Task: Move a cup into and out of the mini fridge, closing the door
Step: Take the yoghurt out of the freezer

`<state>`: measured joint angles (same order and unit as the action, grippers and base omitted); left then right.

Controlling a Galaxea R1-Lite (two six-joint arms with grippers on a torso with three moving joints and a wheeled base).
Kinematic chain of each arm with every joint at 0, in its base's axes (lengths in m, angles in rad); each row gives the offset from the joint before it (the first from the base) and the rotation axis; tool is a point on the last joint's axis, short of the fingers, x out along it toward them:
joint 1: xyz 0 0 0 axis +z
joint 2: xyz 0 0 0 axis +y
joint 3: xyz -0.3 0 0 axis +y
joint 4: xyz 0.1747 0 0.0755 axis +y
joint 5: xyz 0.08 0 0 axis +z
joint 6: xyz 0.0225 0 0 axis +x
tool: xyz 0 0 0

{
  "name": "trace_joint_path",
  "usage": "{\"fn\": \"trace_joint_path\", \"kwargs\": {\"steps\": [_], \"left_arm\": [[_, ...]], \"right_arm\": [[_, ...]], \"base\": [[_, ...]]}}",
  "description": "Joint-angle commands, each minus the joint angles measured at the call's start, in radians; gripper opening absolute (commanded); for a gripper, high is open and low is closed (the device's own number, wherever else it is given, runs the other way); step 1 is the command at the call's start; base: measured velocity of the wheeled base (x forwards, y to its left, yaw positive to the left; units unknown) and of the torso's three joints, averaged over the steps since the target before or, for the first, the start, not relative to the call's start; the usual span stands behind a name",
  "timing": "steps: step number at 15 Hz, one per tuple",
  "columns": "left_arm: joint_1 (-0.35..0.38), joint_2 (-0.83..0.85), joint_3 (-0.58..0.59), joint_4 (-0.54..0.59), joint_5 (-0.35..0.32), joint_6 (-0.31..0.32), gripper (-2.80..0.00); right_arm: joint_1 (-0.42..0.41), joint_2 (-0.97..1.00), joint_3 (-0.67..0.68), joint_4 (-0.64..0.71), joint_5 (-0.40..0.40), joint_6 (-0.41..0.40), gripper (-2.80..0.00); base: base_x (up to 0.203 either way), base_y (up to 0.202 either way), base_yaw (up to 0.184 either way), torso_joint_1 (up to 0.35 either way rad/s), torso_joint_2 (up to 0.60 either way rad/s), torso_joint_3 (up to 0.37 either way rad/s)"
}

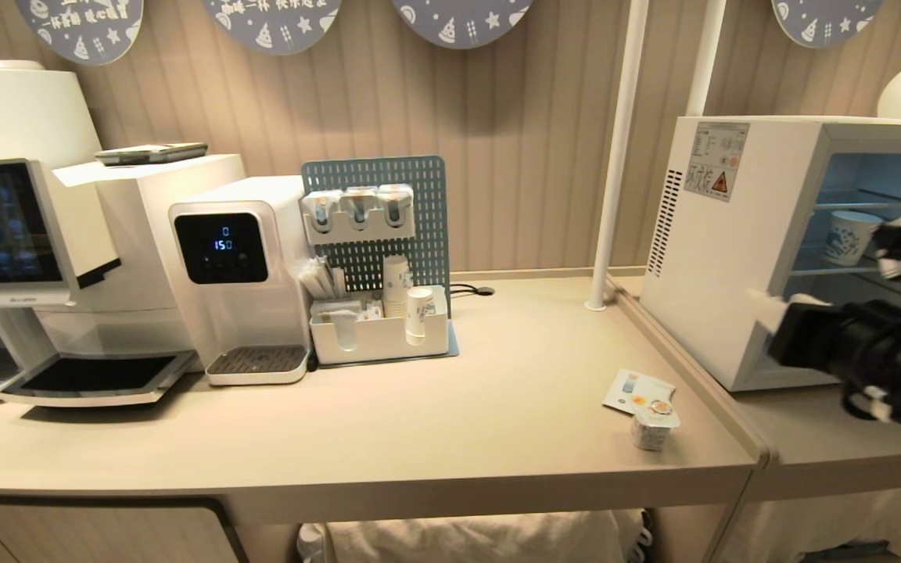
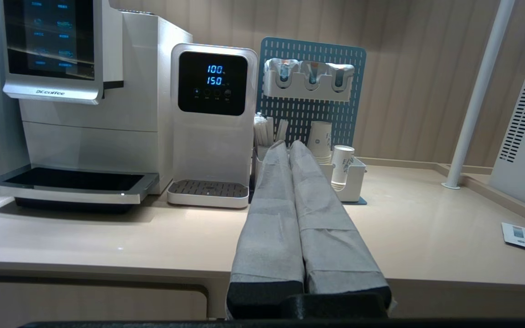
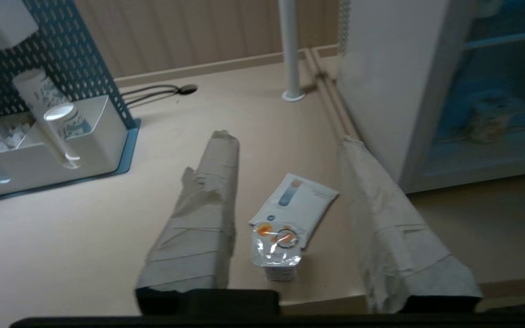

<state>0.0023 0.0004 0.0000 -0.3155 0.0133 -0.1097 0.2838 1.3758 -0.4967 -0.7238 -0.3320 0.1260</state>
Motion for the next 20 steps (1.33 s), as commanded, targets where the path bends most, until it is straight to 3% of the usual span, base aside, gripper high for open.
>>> {"fn": "trace_joint_path", "kwargs": {"steps": [1, 3, 4, 6, 9, 12, 15, 17, 18, 20], "left_arm": [[0.000, 0.000, 0.040, -0.002, 0.001, -0.001, -2.80], [-0.001, 0.001, 0.040, -0.002, 0.001, -0.001, -2.80], [0.000, 0.000, 0.040, -0.002, 0.001, -0.001, -2.80], [0.001, 0.001, 0.040, -0.002, 0.001, -0.001, -2.80], [0.000, 0.000, 0.040, -0.002, 0.001, -0.001, -2.80], [0.000, 0.000, 0.040, -0.002, 0.001, -0.001, -2.80], [-0.001, 0.001, 0.040, -0.002, 0.001, -0.001, -2.80], [-0.001, 0.000, 0.040, -0.002, 0.001, -0.001, -2.80], [-0.001, 0.001, 0.040, -0.002, 0.001, -0.001, -2.80], [-0.001, 0.000, 0.040, -0.002, 0.001, 0.001, -2.80]], "right_arm": [[0.008, -0.331, -0.042, 0.291, -0.139, 0.000, -2.80], [0.008, -0.526, -0.080, 0.493, -0.360, -0.014, -2.80], [-0.038, -0.621, -0.085, 0.570, -0.420, -0.028, -2.80], [-0.168, -0.808, -0.053, 0.657, -0.458, -0.080, -2.80], [-0.238, -1.111, 0.053, 0.704, -0.423, -0.148, -2.80], [-0.264, -1.359, 0.229, 0.680, -0.316, -0.162, -2.80], [-0.276, -1.381, 0.513, 0.535, -0.009, -0.135, -2.80], [-0.279, -1.378, 0.523, 0.624, 0.258, -0.062, -2.80], [-0.280, -1.377, 0.506, 0.674, 0.326, -0.045, -2.80], [-0.282, -1.376, 0.485, 0.730, 0.310, -0.039, -2.80]], "base": [[0.000, 0.000, 0.000, 0.000, 0.00, 0.000], [0.000, 0.000, 0.000, 0.000, 0.00, 0.000], [0.000, 0.000, 0.000, 0.000, 0.00, 0.000], [0.000, 0.000, 0.000, 0.000, 0.00, 0.000], [0.000, 0.000, 0.000, 0.000, 0.00, 0.000], [0.000, 0.000, 0.000, 0.000, 0.00, 0.000], [0.000, 0.000, 0.000, 0.000, 0.00, 0.000], [0.000, 0.000, 0.000, 0.000, 0.00, 0.000], [0.000, 0.000, 0.000, 0.000, 0.00, 0.000], [0.000, 0.000, 0.000, 0.000, 0.00, 0.000]]}}
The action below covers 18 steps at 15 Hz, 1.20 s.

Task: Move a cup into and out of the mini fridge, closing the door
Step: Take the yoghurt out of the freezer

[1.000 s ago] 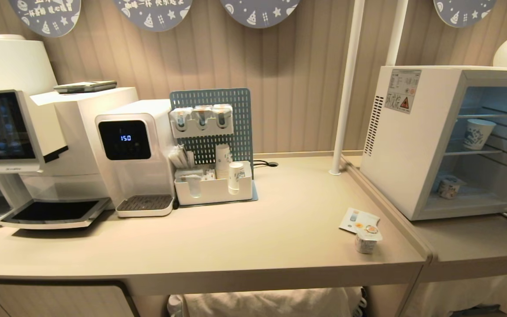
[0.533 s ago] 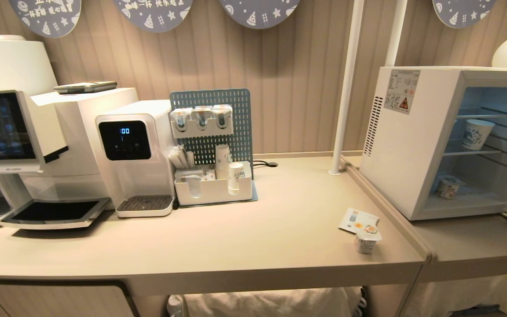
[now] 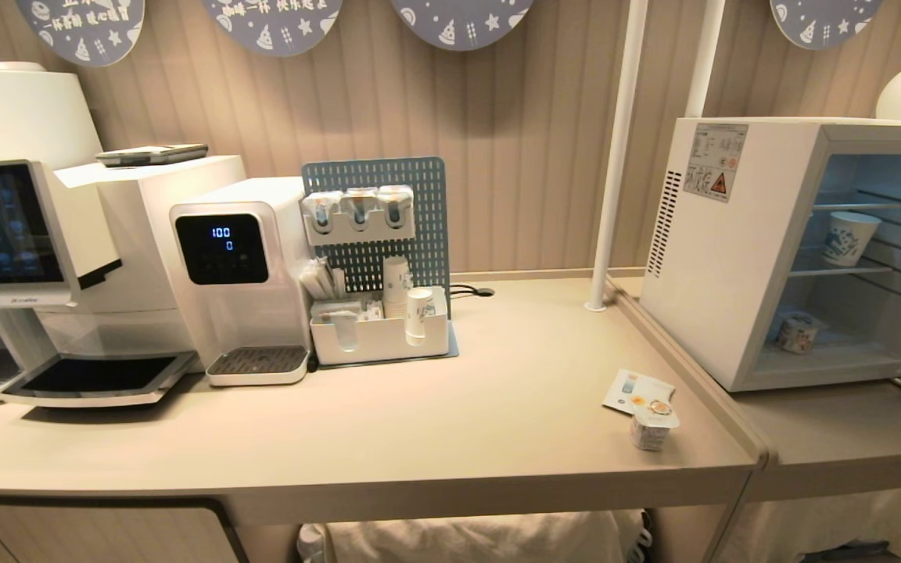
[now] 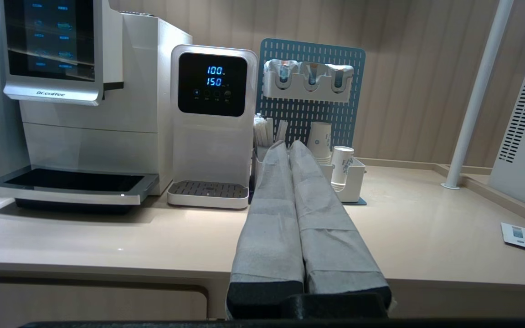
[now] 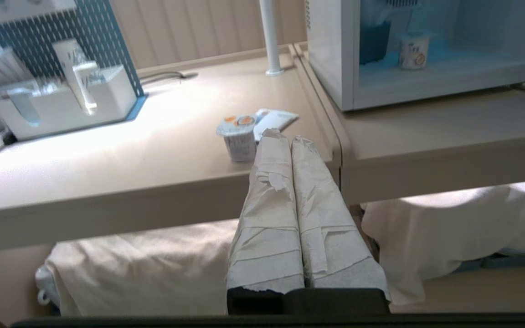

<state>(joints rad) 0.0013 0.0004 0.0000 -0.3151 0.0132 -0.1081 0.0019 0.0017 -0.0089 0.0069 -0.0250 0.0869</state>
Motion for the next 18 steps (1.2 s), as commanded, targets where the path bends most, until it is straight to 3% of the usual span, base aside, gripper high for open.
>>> {"fn": "trace_joint_path", "kwargs": {"steps": [1, 2, 3, 10, 18], "left_arm": [[0.000, 0.000, 0.040, -0.002, 0.001, -0.001, -2.80], [0.000, 0.000, 0.040, -0.002, 0.001, -0.001, -2.80], [0.000, 0.000, 0.040, -0.002, 0.001, -0.001, -2.80], [0.000, 0.000, 0.040, -0.002, 0.001, 0.002, -2.80], [0.001, 0.000, 0.040, -0.002, 0.001, 0.002, -2.80]], "right_arm": [[0.000, -0.002, 0.018, -0.045, 0.005, -0.048, -2.80], [0.000, -0.002, 0.045, -0.080, 0.015, -0.125, -2.80], [0.000, -0.002, 0.047, -0.084, 0.023, -0.131, -2.80], [0.000, 0.001, 0.046, -0.090, 0.025, -0.087, -2.80], [0.000, 0.001, 0.046, -0.090, 0.025, -0.085, -2.80]], "base": [[0.000, 0.000, 0.000, 0.000, 0.00, 0.000], [0.000, 0.000, 0.000, 0.000, 0.00, 0.000], [0.000, 0.000, 0.000, 0.000, 0.00, 0.000], [-0.001, -0.009, -0.001, 0.001, 0.00, 0.000], [0.000, -0.181, 0.001, 0.002, 0.00, 0.005]]}}
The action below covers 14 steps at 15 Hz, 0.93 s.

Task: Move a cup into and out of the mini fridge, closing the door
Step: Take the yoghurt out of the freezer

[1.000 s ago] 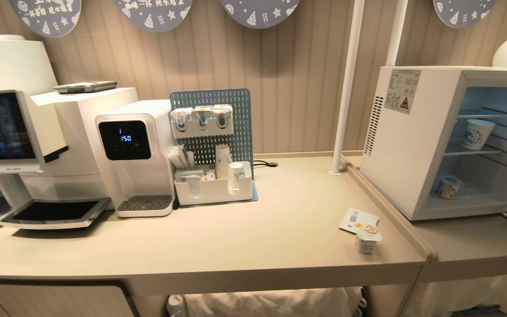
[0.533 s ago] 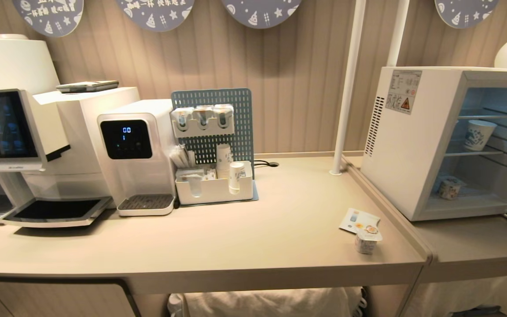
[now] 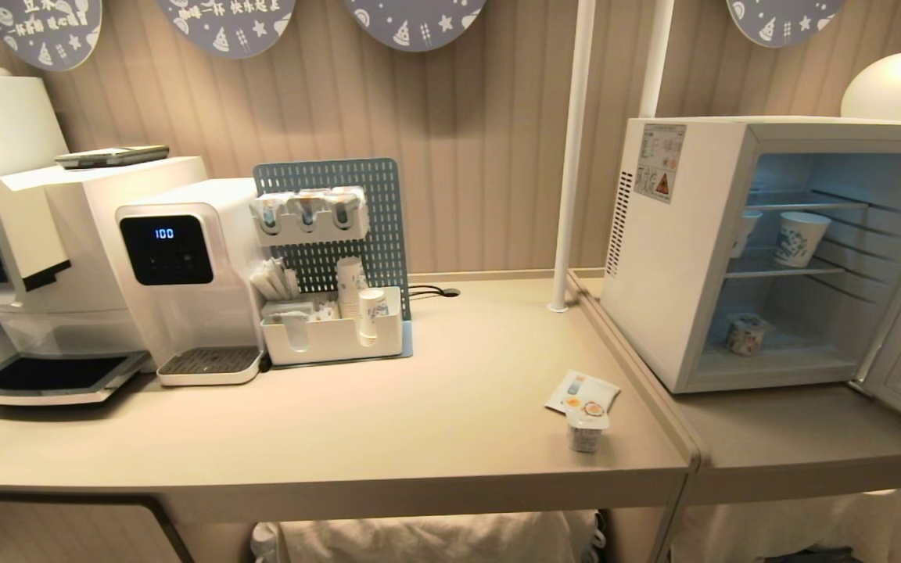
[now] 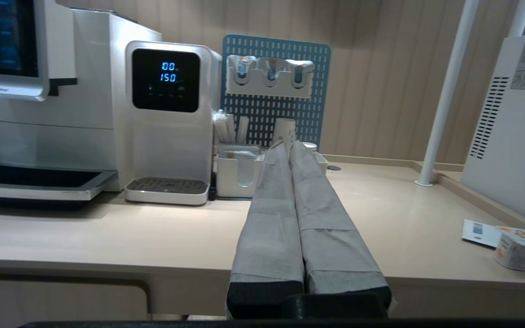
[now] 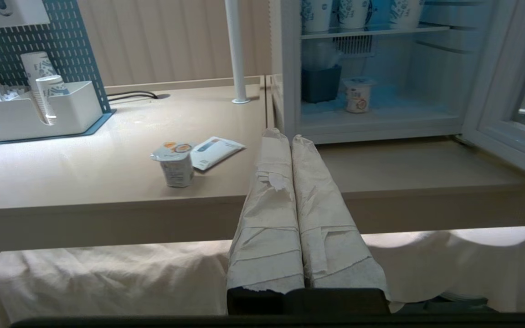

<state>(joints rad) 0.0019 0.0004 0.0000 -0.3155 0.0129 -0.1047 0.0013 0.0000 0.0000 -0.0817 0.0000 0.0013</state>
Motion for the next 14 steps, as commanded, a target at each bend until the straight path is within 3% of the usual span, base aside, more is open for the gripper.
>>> {"fn": "trace_joint_path", "kwargs": {"steps": [1, 10, 14], "left_arm": [[0.000, 0.000, 0.040, -0.002, 0.001, -0.001, -2.80], [0.000, 0.000, 0.040, -0.002, 0.001, -0.001, -2.80], [0.000, 0.000, 0.040, -0.002, 0.001, -0.001, -2.80]], "right_arm": [[0.000, 0.002, 0.036, -0.001, 0.000, 0.000, -2.80], [0.000, 0.003, 0.037, -0.001, 0.000, 0.001, -2.80], [0.000, 0.003, 0.035, -0.001, 0.000, 0.002, -2.80]], "base": [[0.000, -0.194, -0.002, 0.002, 0.00, -0.001], [0.000, -0.195, -0.002, 0.002, 0.00, 0.003], [0.099, -0.156, 0.002, 0.002, 0.00, 0.001]]}}
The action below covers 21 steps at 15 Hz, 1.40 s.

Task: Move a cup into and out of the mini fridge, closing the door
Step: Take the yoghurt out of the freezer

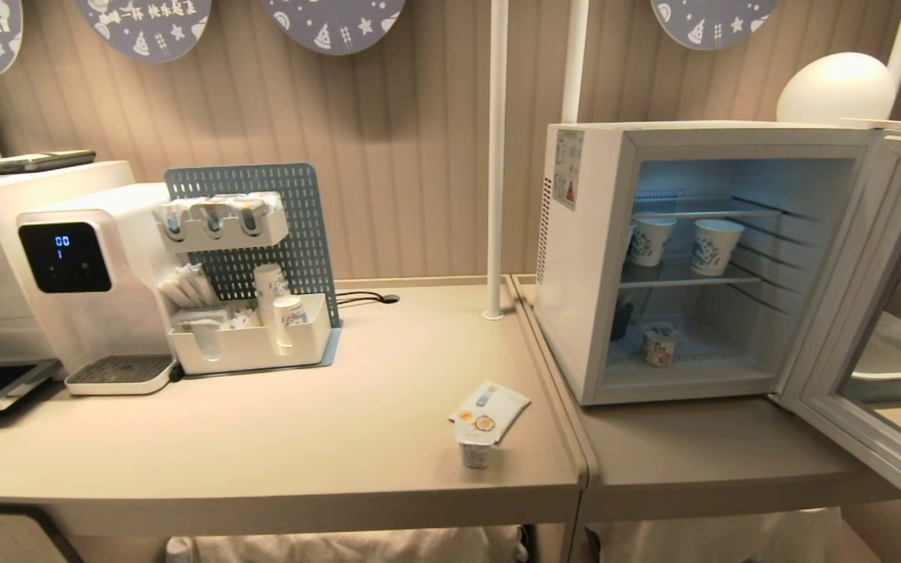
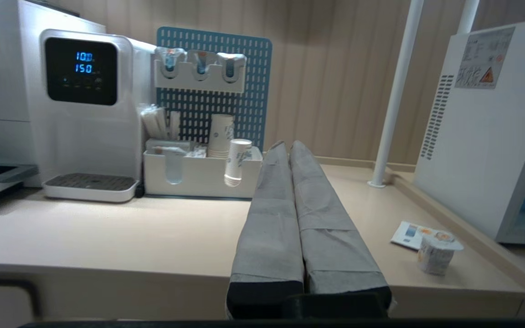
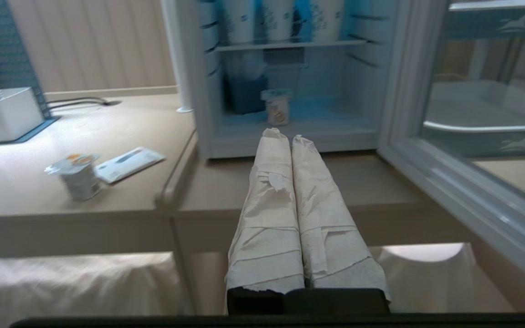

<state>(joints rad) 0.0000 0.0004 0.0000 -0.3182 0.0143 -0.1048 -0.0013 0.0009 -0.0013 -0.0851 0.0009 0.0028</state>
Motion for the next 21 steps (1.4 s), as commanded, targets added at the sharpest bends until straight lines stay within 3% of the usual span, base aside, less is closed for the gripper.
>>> {"fn": "trace_joint_path", "kwargs": {"steps": [1, 6, 14, 16, 18, 21], "left_arm": [[0.003, 0.000, 0.040, 0.001, 0.000, -0.001, -2.80], [0.002, 0.001, 0.040, -0.001, 0.000, -0.003, -2.80], [0.002, 0.000, 0.040, -0.001, 0.000, -0.003, -2.80], [0.003, 0.001, 0.040, 0.000, 0.000, -0.003, -2.80], [0.003, 0.001, 0.040, 0.000, 0.000, -0.003, -2.80], [0.003, 0.001, 0.040, -0.001, 0.000, -0.003, -2.80]], "right_arm": [[0.003, 0.002, 0.038, 0.002, -0.001, 0.000, -2.80], [0.003, 0.002, 0.038, 0.002, -0.001, 0.000, -2.80], [0.003, 0.002, 0.036, 0.007, -0.004, 0.002, -2.80], [0.003, 0.032, -0.023, 0.028, -0.009, 0.007, -2.80], [0.003, 0.187, -0.149, 0.043, -0.013, 0.060, -2.80], [0.011, 0.582, -0.254, 0.011, -0.004, 0.094, -2.80]], "base": [[0.178, -0.170, 0.004, 0.006, 0.01, 0.006], [0.183, -0.184, 0.001, 0.003, 0.00, -0.001], [0.004, -0.013, 0.000, 0.001, 0.00, 0.001], [0.000, 0.000, 0.000, 0.000, 0.00, 0.000], [0.000, 0.000, 0.000, 0.000, 0.00, 0.000], [0.000, 0.000, 0.000, 0.000, 0.00, 0.000]]}}
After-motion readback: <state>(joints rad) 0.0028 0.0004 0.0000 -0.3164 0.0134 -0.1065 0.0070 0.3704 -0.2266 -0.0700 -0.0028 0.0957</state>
